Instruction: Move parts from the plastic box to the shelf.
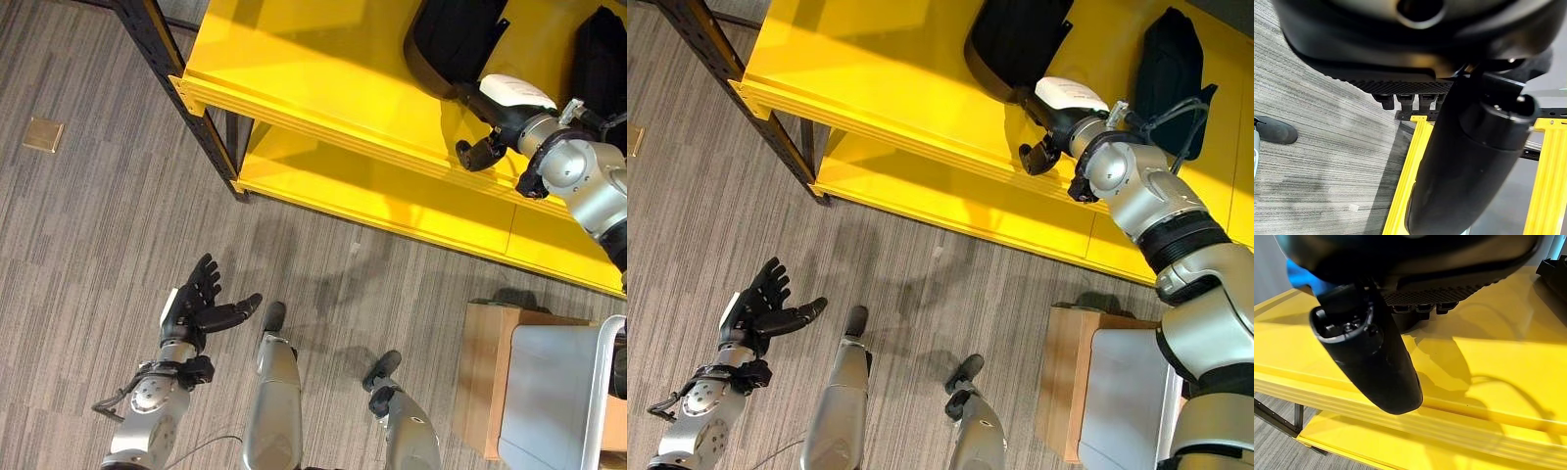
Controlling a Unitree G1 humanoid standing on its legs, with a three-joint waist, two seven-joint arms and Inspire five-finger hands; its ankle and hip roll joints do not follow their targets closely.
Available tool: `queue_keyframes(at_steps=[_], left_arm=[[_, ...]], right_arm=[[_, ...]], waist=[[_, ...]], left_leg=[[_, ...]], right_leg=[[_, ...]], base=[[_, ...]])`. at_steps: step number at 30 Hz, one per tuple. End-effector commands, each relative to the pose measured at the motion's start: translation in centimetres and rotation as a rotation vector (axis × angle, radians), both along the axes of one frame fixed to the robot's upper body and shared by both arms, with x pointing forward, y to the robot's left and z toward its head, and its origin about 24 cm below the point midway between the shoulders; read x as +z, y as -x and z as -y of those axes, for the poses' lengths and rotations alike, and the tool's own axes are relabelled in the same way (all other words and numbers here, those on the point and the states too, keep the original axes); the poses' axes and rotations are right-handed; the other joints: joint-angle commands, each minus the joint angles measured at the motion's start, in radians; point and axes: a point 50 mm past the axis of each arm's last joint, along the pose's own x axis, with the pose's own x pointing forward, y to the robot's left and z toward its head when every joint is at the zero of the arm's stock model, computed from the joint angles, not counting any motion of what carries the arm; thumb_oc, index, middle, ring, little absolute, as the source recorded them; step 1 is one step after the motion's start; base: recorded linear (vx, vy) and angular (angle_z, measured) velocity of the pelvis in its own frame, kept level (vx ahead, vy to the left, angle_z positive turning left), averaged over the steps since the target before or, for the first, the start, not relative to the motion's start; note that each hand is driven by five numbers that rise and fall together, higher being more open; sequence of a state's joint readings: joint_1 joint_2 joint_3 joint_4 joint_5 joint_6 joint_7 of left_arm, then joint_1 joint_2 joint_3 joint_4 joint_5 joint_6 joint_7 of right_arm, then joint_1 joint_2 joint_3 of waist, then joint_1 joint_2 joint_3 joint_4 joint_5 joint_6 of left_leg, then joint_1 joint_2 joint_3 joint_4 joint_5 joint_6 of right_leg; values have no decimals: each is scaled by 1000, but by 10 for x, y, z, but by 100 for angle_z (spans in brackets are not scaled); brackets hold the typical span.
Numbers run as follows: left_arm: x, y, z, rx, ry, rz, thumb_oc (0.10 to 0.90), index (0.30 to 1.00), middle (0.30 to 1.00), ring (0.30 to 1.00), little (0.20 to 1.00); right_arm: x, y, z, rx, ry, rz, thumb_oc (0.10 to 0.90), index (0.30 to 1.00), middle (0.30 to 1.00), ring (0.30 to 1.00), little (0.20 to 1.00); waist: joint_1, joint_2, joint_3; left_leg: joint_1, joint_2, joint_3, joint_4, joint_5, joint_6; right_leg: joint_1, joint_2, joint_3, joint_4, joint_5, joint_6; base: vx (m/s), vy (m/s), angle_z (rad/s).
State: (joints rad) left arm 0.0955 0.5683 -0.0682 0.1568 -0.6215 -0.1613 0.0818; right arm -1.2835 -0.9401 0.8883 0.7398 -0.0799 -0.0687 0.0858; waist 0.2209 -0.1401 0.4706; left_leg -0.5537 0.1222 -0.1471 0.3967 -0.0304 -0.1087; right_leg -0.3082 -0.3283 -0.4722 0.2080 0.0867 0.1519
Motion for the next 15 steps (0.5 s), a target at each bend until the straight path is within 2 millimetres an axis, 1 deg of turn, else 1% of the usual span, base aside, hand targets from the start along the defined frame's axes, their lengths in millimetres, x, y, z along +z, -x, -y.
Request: queue_keyframes(at_steps=[1, 6, 11, 12, 15], left_arm=[[33, -1, -9, 25, -41, 181, 900, 1000, 1000, 1000, 1000], [35, -1, -10, 21, -46, 187, 900, 1000, 1000, 1000, 1000], [35, -1, -11, 21, -50, 182, 900, 1000, 1000, 1000, 1000], [35, 0, -11, 22, -53, 181, 900, 1000, 1000, 1000, 1000], [35, 0, -12, 23, -52, 183, 900, 1000, 1000, 1000, 1000]], right_arm=[[5, 8, 11, -16, 84, 4, 900, 1000, 1000, 1000, 1000], [7, 9, 23, -61, 88, 3, 900, 1000, 1000, 1000, 1000], [8, 11, 42, -145, 120, 1, 900, 1000, 1000, 1000, 1000], [8, 12, 49, -174, 123, 2, 900, 1000, 1000, 1000, 1000], [7, 13, 55, -199, 139, -1, 900, 1000, 1000, 1000, 1000]], waist=[[-8, -11, -5], [-10, -16, -8], [-11, -18, -8], [-13, -18, -9], [-14, -19, -10]], left_leg=[[1, -6, 6, -73, 12, 43], [4, -5, 5, -78, 14, 43], [8, -4, 7, -81, 15, 42], [9, -4, 8, -82, 15, 42], [11, -3, 8, -83, 15, 42]], right_leg=[[122, 39, 80, 142, -166, 12], [124, 41, 80, 137, -167, 11], [126, 43, 81, 134, -167, 10], [127, 44, 81, 133, -166, 10], [130, 44, 81, 129, -164, 11]], base=[[0, 0, 0], [0, 0, 0], [0, 0, 0], [0, 0, 0], [0, 0, 0]])
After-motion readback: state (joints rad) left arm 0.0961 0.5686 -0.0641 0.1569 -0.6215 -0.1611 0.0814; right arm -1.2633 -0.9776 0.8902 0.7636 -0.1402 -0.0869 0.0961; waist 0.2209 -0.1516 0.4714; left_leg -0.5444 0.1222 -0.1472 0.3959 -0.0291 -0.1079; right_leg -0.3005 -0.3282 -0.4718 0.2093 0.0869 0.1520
